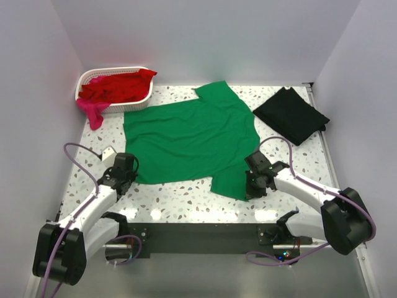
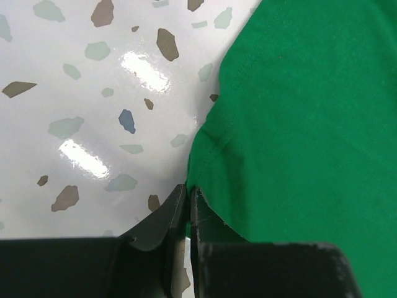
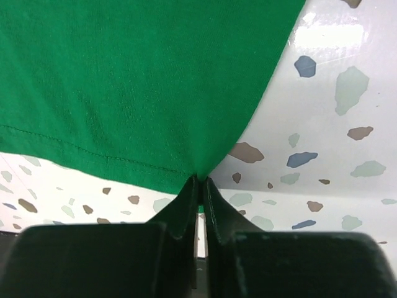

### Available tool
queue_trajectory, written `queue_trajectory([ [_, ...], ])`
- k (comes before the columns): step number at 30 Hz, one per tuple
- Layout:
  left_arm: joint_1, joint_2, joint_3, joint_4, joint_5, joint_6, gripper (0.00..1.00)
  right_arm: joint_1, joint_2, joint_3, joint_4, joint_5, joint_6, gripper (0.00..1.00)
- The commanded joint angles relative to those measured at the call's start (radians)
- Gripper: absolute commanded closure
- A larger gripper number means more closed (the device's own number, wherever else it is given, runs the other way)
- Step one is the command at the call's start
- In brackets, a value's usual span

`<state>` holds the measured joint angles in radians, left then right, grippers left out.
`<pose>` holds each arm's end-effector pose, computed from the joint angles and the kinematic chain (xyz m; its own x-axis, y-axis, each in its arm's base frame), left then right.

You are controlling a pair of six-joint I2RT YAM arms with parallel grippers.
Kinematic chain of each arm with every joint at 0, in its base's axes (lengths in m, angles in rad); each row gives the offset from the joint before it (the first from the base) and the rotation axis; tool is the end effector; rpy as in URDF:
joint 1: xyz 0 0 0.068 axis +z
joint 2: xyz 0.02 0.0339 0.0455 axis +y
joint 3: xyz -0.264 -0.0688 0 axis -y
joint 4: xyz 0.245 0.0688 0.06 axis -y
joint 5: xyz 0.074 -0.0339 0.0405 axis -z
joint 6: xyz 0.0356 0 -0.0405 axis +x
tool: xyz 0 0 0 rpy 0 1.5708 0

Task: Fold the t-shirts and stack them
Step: Fold the tshirt

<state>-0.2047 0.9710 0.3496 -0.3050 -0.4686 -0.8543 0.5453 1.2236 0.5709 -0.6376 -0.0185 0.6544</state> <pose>0.1684 -0.0185 0.1530 -0.4505 -0.5936 -0.6668 -0.6456 0.7325 -0.2159 0.1635 0.0999 0.1553 -0.9702 0.1233 -0.2088 0.0851 0.9795 0.1826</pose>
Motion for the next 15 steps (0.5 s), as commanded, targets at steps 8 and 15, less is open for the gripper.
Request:
queue_trajectory([
  [8, -0.025, -0.127, 0.037, -0.155, -0.051, -0.109, 0.94, 0.036, -0.082, 0.009, -0.109, 0.009, 0.019, 1.0],
  [15, -0.068, -0.207, 0.051, -0.241, -0.067, -0.164, 0.96, 0.074, -0.13, 0.009, -0.145, 0.035, 0.05, 1.0],
])
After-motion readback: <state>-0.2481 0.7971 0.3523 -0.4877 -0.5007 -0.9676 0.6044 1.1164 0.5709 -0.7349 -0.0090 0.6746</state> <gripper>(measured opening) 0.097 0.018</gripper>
